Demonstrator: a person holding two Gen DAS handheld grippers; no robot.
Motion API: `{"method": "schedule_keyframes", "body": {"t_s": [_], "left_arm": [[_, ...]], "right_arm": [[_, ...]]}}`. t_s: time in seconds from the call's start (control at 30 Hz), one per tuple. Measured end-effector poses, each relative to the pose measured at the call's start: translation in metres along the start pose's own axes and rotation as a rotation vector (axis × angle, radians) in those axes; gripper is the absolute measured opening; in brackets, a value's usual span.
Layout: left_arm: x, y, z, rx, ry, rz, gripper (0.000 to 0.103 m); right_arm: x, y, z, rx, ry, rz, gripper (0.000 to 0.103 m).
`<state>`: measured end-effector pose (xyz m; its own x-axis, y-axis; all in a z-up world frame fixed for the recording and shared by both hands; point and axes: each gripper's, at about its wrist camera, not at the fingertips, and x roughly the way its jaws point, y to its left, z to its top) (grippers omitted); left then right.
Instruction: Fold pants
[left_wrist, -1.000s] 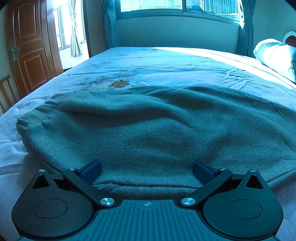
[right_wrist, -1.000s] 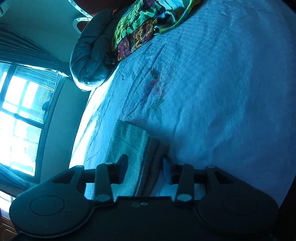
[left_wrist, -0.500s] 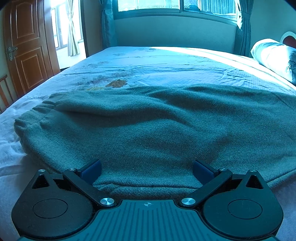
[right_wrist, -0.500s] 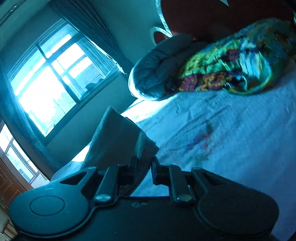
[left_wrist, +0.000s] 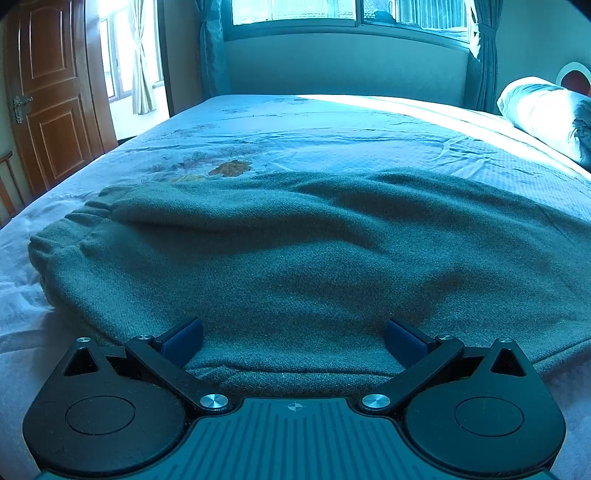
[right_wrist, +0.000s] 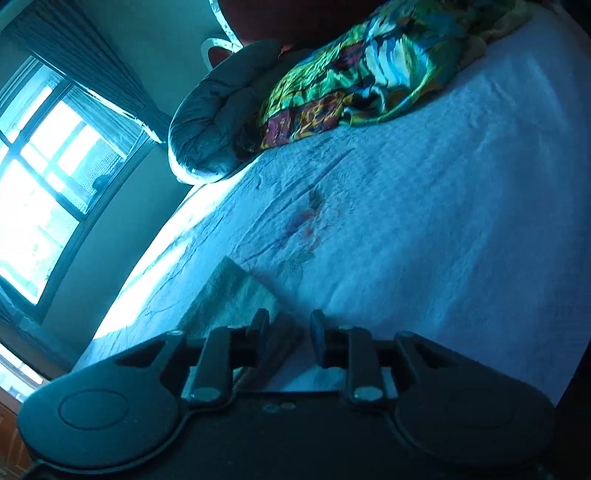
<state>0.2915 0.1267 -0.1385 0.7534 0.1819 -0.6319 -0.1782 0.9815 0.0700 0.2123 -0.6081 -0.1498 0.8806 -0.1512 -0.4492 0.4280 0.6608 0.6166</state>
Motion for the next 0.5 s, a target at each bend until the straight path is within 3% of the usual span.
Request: {"method": "schedule_keyframes", "body": {"t_s": [0.1, 0.27, 0.4, 0.5], "left_arm": [[-0.006, -0.001, 0.006, 0.005, -0.007, 0.011, 0.103], [-0.005, 0.000, 0.029, -0.004, -0.044, 0.032, 0.103], [0.006, 0.006, 0.051, 0.023, -0.055, 0.057, 0.103], [0.015, 0.034, 0.062, -0.023, -0.042, 0.113, 0.103]], "right_arm": [[-0.008, 0.020, 0.006, -0.077, -0.021, 0.029, 0.018], [0.010, 0.110, -0.024, -0.333, 0.085, 0.166, 0.020], [0.044, 0.215, -0.091, -0.551, 0.270, 0.357, 0.022], [0.068, 0.292, -0.150, -0.709, 0.394, 0.502, 0.024]]}}
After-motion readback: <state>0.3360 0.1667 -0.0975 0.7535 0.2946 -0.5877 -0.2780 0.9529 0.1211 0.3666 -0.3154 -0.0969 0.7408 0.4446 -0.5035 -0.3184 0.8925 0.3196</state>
